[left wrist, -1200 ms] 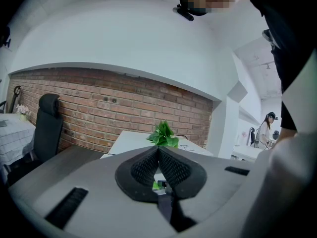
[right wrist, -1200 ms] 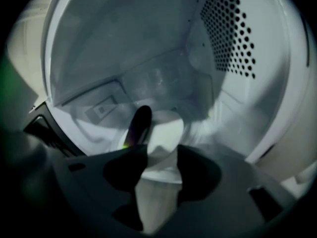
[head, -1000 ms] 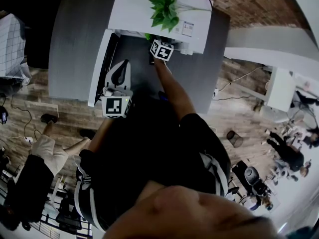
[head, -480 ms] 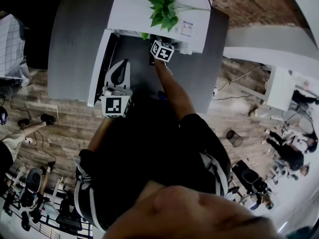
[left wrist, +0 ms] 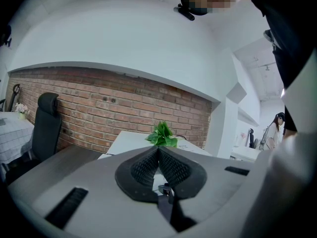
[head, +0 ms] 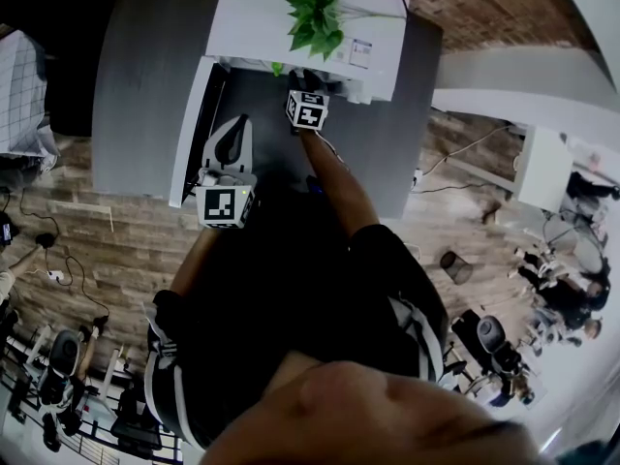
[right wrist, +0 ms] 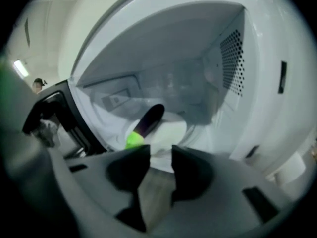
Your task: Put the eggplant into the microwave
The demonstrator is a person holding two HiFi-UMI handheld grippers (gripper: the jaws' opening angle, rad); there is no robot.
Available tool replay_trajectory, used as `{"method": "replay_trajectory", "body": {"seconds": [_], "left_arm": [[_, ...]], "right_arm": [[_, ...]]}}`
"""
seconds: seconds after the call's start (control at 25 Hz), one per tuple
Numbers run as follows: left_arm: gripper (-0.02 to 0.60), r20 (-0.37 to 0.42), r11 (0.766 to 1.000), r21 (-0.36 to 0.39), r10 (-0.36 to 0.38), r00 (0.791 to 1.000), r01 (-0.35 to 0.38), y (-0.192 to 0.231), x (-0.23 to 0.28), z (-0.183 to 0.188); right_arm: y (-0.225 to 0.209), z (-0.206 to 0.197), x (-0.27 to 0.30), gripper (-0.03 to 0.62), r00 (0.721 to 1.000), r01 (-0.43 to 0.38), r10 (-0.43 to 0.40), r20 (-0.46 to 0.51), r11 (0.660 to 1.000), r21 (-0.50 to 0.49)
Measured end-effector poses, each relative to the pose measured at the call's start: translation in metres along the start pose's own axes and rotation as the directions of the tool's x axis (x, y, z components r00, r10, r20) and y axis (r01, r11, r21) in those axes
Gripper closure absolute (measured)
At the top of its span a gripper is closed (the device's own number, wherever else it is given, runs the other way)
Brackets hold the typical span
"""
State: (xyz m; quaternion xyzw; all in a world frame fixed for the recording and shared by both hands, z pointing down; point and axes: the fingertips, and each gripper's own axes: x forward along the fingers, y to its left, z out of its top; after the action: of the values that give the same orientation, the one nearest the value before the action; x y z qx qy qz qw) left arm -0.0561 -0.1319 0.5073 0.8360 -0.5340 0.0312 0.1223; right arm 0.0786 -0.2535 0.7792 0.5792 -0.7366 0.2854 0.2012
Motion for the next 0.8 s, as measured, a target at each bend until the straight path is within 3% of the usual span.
{"method": "replay_trajectory", "body": {"seconds": [0.2,0.8], "left_arm": [[0.546,0.006,1.0,-0.006,0.003,1.0,-0.003,0.0,0.0,0.001],[0.546,-0.011,1.0,-0.024,0.01,1.0,-0.01,0.007,0.004,-0.003]], "right_arm": [[0.008,-0.006,0.0,0.526,1.0,-0.011,0.01,-0.015,0.999,-0.037],[0.01,-0.006,0.015,0.539,0.999,-0.014,0.013,-0.043,0.999,-0.031]]}}
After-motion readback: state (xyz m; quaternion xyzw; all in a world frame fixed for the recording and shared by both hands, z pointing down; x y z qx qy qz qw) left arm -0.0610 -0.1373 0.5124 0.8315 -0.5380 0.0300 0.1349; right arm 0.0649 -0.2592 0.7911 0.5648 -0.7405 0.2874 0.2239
